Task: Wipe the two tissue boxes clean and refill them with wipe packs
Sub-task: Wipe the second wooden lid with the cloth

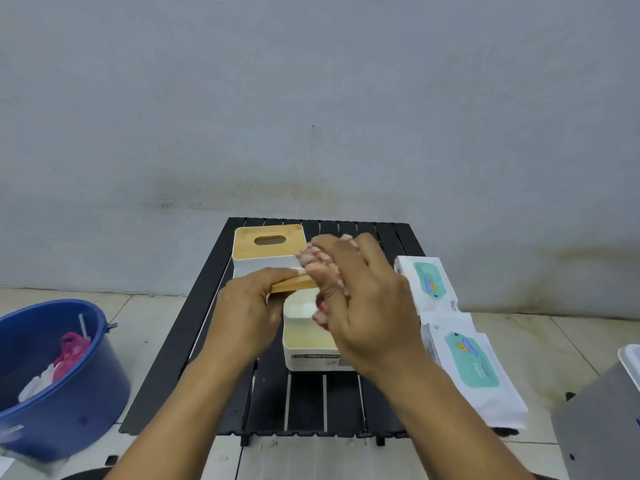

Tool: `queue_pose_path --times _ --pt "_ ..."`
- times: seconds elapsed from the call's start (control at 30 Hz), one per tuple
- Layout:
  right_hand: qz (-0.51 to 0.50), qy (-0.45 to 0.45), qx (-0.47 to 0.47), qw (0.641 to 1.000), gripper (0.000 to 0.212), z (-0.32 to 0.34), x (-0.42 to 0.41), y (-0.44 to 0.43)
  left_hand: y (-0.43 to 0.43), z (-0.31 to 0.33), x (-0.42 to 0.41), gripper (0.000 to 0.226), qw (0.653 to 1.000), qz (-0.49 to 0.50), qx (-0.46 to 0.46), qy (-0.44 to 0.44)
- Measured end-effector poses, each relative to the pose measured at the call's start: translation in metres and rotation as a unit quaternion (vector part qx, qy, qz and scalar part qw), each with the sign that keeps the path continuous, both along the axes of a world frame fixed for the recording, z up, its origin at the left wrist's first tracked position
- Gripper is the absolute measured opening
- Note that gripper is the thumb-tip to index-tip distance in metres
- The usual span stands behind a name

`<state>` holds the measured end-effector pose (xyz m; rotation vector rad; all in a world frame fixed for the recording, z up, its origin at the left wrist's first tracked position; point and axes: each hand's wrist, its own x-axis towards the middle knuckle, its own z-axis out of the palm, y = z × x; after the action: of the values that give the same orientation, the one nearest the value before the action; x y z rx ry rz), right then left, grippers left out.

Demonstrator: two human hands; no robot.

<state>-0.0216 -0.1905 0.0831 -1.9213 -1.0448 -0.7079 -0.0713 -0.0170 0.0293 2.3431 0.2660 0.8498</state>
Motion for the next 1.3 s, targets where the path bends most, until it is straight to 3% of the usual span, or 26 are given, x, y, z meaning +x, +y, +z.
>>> queue_pose_path --times 0.07,0.23,0.33,0.4,0.47,0.53,0.6,0.67,0.8,0.87,0.93,1.0,1.1,1.17,1.23,1.3 --pt "-0.037 -0.014 -0.013 0.999 0.045 -0.003 0.005 -0.001 0.001 0.004 -0.001 0.026 1.000 0.013 0.021 -0.010" --pt "-0.052 0.149 0.016 0.987 0.039 -0.013 0.036 -0.025 -0.002 0.009 -0.008 0.027 0.998 0.014 0.062 -0.009" --pt "0.036 0.083 -0.040 0.995 0.050 -0.008 0.018 -0.021 -0.003 0.009 -0.006 0.025 0.996 0.023 0.080 0.030" --pt "0.030 0.018 -0.099 0.994 0.057 -0.008 0.018 -0.020 -0.001 0.010 -0.007 0.022 0.994 0.028 0.097 0.040" --pt "0.005 0.035 -0.087 0.996 0.046 -0.010 0.031 -0.021 0.000 0.015 -0.010 0.016 0.994 0.034 0.095 0.036" --pt "0.019 0.148 -0.001 0.989 0.033 -0.012 0.042 -0.029 0.002 0.020 -0.011 0.016 0.999 0.022 -0.012 0.025" --pt "0.047 0.267 0.066 0.960 0.025 -0.013 0.050 -0.038 0.004 0.025 -0.013 0.022 0.985 -0.013 -0.170 0.010" --pt "0.063 0.319 0.085 0.942 0.021 -0.011 0.053 -0.042 0.004 0.025 -0.012 0.023 0.972 -0.042 -0.231 -0.005" --pt "-0.067 0.207 0.001 0.976 0.055 -0.007 0.048 -0.039 -0.008 0.023 -0.014 0.021 0.993 -0.033 -0.108 -0.030" --pt "-0.166 0.153 -0.070 0.972 0.063 -0.004 0.044 -0.036 -0.012 0.026 -0.013 0.020 0.996 -0.040 -0.040 -0.066" --pt "-0.210 0.132 -0.136 0.959 0.065 -0.002 0.031 -0.025 -0.022 0.026 -0.010 0.020 0.993 -0.049 0.053 -0.096" --pt "-0.184 0.083 -0.155 0.967 0.054 -0.006 0.007 -0.007 -0.034 0.022 -0.006 0.022 0.986 -0.043 0.117 -0.114" --pt "-0.138 0.010 -0.102 0.985 0.038 -0.015 -0.017 0.018 -0.037 0.015 -0.005 0.013 0.990 -0.030 0.052 -0.130" --pt "-0.128 -0.002 -0.073 0.989 0.039 -0.015 -0.010 0.019 -0.032 0.016 -0.008 0.006 0.991 -0.023 0.012 -0.135" --pt "-0.147 0.025 -0.054 0.987 0.041 -0.016 0.009 0.009 -0.028 0.020 -0.011 0.010 0.994 -0.017 -0.026 -0.108" --pt "-0.173 0.114 -0.058 0.977 0.035 -0.024 0.035 -0.007 -0.027 0.021 -0.012 0.015 0.995 -0.018 -0.078 -0.058"
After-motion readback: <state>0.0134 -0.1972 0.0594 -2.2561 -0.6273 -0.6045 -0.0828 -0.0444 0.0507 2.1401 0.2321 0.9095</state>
